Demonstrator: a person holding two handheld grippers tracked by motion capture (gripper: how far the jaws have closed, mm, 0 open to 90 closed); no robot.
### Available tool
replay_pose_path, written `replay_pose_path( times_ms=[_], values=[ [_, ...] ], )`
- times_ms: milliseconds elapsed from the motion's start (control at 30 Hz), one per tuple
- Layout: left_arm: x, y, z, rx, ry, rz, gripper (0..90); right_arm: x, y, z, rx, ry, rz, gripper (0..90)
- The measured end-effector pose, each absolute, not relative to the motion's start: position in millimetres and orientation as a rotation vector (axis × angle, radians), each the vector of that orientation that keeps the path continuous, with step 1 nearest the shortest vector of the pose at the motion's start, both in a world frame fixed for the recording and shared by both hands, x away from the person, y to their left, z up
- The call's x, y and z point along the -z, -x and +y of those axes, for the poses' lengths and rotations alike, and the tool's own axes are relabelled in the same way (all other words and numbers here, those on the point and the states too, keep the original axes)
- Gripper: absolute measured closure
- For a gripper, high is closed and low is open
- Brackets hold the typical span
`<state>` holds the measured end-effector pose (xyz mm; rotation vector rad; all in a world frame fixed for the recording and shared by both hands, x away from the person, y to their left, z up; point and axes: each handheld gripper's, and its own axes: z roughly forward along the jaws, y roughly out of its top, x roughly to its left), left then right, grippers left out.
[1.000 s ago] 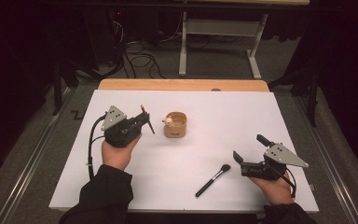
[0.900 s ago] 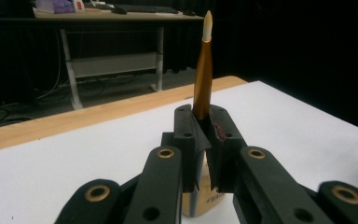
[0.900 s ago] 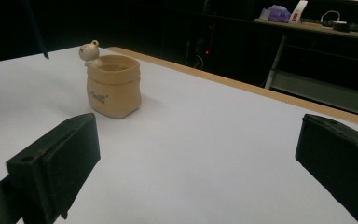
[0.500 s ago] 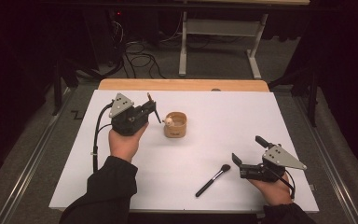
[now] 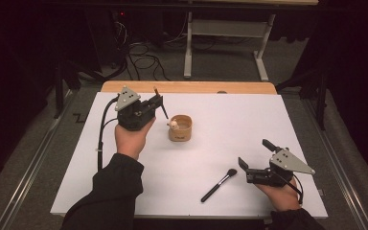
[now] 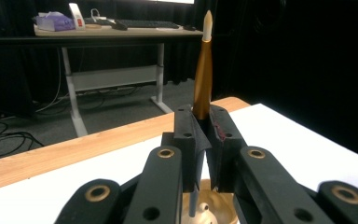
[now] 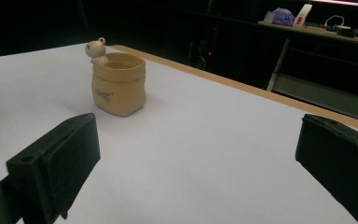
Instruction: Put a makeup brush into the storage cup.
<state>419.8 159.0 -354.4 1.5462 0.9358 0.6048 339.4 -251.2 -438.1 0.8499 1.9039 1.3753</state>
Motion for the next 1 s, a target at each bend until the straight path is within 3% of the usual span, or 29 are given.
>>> replay_pose_path(
  times_ms=[1000],
  values=[
    [364,-452,137,-0.553,-1.557,0.941,83.6,438,-340,-251,-1.369,-0.843,1.903,0.2]
  ],
)
